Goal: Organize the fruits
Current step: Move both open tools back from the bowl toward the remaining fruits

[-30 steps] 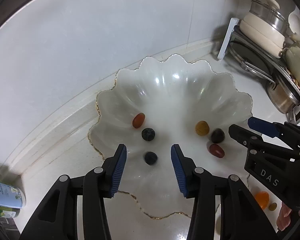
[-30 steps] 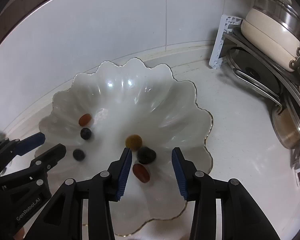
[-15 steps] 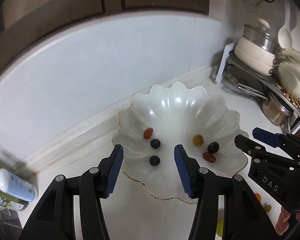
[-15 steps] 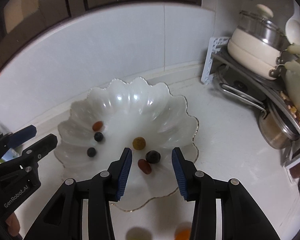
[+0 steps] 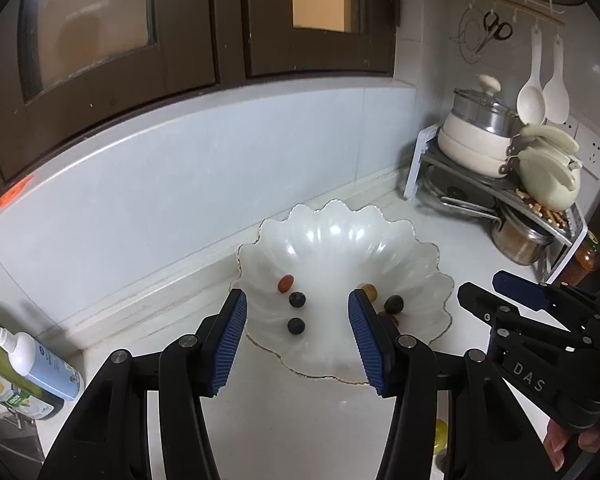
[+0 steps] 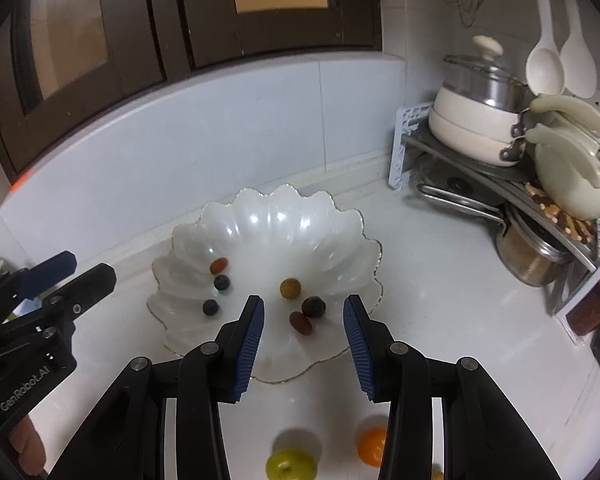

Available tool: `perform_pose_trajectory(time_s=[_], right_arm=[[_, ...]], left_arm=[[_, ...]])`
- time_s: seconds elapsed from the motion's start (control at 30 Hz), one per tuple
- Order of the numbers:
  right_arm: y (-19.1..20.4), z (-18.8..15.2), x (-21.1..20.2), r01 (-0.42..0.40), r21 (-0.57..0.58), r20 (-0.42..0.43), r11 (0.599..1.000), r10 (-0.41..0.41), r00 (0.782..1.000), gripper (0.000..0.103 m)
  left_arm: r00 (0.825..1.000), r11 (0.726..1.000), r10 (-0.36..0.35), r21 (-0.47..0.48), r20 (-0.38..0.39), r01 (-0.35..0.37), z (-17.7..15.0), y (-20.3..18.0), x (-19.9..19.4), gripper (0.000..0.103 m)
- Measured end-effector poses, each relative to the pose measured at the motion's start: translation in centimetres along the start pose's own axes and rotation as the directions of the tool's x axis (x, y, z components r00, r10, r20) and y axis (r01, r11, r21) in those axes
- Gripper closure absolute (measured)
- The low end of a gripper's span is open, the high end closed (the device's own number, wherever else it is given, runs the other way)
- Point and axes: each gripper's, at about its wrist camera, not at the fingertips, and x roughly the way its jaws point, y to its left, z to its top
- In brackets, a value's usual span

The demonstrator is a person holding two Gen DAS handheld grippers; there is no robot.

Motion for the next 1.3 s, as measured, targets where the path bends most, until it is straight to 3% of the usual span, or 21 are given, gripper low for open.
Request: perform_pose_trajectory(time_s=[0.3,0.63,1.3], right_arm=[[-1.0,-0.9,-3.6,0.016,-0.024,0.07,1.0,-0.014,0.997,0.06],[-2.0,-2.5,-6.8,0.009,-0.087,0.111,0.996,0.001,0.994,0.06],[-6.7,-6.9,-11.1,-0.013,-0.069,0.137,0.998,0.023,0.99,0.06]], left_arm=[[0.999,0.999,0.035,0.018,0.037,-0.036,-1.2,-1.7,-2.3,0.051],[0.994,0.996,0.089,-0.025,0.07,-0.087,-3.6,-3.7,-5.5,0.051],[0.992,0.995,0.092,-0.053,0.084,-0.088,-7.6,-9.0,-10.2,0.051]])
